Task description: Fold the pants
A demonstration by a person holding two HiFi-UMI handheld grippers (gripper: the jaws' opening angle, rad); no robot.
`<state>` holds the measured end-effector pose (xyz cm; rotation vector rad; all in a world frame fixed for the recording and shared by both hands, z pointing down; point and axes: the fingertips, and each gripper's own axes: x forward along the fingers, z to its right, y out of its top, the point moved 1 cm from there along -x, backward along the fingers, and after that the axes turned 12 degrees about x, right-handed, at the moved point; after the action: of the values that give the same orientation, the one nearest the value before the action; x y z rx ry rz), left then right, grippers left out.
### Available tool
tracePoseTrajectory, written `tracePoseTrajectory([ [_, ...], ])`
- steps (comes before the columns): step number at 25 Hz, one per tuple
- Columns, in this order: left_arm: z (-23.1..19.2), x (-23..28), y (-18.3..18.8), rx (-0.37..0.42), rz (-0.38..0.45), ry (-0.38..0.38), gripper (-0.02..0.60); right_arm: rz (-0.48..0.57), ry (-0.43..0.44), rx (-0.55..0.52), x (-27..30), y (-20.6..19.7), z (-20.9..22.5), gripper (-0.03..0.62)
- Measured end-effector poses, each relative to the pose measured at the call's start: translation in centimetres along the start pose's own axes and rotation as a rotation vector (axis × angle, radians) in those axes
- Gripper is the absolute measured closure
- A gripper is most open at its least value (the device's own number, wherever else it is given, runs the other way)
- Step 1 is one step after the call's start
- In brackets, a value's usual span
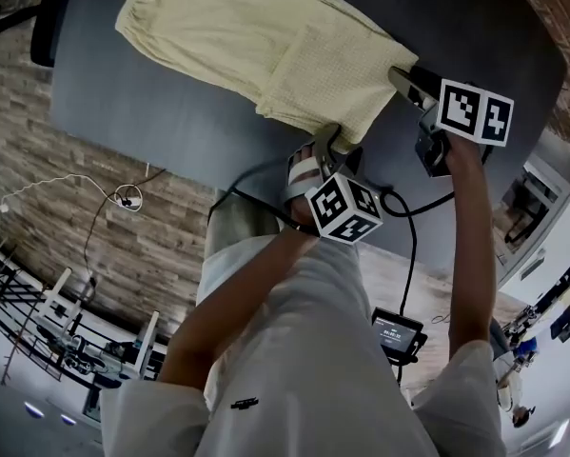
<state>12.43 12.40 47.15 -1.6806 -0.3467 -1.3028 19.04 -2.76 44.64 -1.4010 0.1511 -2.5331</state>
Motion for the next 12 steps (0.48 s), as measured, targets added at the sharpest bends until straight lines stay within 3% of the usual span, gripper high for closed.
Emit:
tracePoseTrajectory([
  [5,0.2,0.1,-0.1,0.023,-0.036,0.025,0.333,-0.015,-0.015,0.027,1.2,0.1,0.7,0.350],
  [10,0.2,0.0,-0.3,0.026,-0.049,0.038,0.328,0.037,-0.092,0.074,0.3,0.8,2.2,0.352],
  [12,-0.2,-0.1,-0.6,0.042,-0.054,0.064,0.336,0.006,-0.061,0.085,0.9,0.2,1.8,0.352],
])
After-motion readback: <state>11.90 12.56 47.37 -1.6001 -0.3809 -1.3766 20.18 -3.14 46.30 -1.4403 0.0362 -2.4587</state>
